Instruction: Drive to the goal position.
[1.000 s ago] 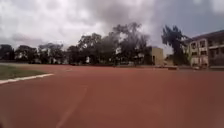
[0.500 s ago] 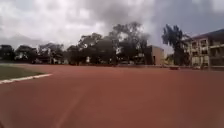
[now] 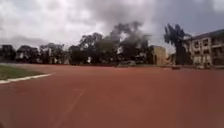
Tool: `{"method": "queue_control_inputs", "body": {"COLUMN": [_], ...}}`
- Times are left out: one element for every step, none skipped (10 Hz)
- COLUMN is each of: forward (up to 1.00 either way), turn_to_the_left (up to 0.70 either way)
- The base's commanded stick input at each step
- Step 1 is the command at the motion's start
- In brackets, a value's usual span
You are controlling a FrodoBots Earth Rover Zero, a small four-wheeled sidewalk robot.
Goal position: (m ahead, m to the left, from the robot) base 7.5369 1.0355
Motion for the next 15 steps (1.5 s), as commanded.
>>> {"method": "queue_control_inputs", "body": {"forward": [0.6,0.6,0.6,0.6,0.6,0.6,0.6,0.6,0.6,0.6,0.6,0.6,0.6,0.6,0.6], "turn_to_the_left": [0.15,0.15,0.15,0.15,0.15,0.15,0.15,0.12,0.07,0.02,0.0,0.0,0.0,0.0,0.0]}}
